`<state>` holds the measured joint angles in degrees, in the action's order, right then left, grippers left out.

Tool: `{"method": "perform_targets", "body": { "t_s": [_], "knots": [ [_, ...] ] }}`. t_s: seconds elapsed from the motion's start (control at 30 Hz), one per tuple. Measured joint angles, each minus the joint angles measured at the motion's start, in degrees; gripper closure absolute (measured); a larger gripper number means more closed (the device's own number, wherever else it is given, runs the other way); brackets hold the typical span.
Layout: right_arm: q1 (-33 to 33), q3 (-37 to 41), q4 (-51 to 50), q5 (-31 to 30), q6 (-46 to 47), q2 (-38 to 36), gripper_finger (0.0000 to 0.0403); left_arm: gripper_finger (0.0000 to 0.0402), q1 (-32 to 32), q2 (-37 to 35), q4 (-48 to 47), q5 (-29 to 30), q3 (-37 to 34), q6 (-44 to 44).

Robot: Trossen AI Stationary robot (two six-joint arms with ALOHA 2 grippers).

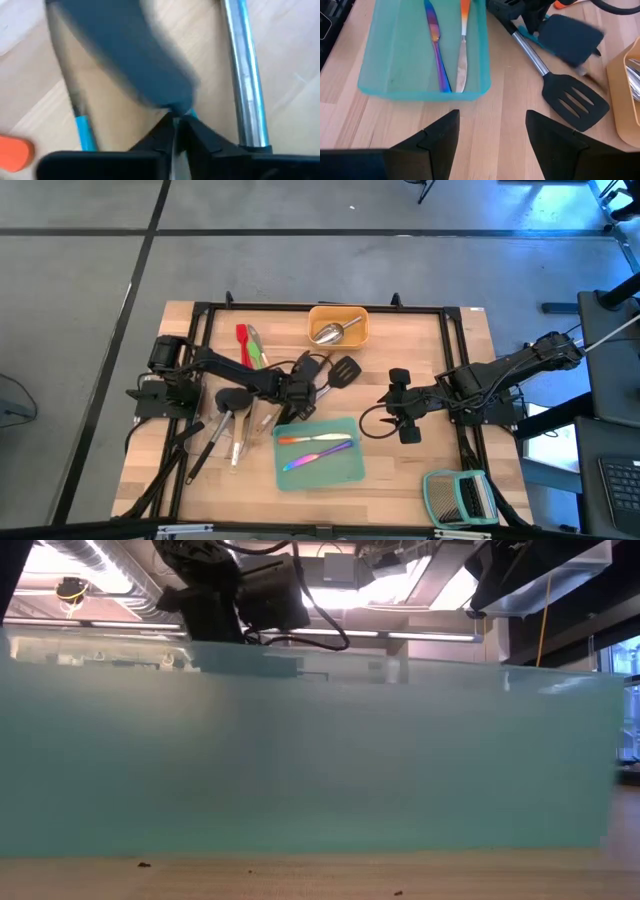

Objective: Pick & Place Kitchen Items
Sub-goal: Put the black spatula into the transparent bin

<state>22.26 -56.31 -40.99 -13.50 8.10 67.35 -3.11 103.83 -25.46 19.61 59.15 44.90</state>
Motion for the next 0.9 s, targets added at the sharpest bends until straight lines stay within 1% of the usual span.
{"method": "perform_targets", "body": {
  "t_s": [0.03,0.1,0.2,0.3,0.43,0.67,0.83,0.9],
  "knots": [
    [0.0,0.0,0.0,0.0,0.0,0.0,0.0171,0.0388,0.0,0.1,-0.8,-0.1,0.9,0.8],
    [0.0,0.0,0.0,0.0,0.0,0.0,0.0171,0.0393,-0.1,0.1,-3.2,-0.1,3.2,0.8],
    [0.0,0.0,-0.2,0.0,0.0,0.0,0.0171,0.0400,-0.1,0.1,-7.1,-0.1,6.4,-0.9],
    [0.0,0.0,-0.5,0.0,0.0,0.0,0.0171,0.0400,0.0,0.1,-9.9,0.2,9.8,-2.1],
    [0.0,0.0,-1.2,0.2,0.2,0.0,0.0171,0.0400,0.1,0.1,-14.0,1.3,12.7,-3.1],
    [0.0,0.0,-2.4,0.2,0.9,0.0,0.0171,0.0400,1.3,0.1,-20.2,1.3,15.3,-4.5],
    [0.1,0.0,-2.6,0.8,1.1,0.0,0.0171,0.0400,1.5,0.1,-21.2,-0.6,16.8,-6.4],
    [0.2,0.0,-2.6,0.8,1.1,0.0,0.0171,0.0400,1.5,0.1,-21.6,-2.8,17.7,-7.5]
  ]
}}
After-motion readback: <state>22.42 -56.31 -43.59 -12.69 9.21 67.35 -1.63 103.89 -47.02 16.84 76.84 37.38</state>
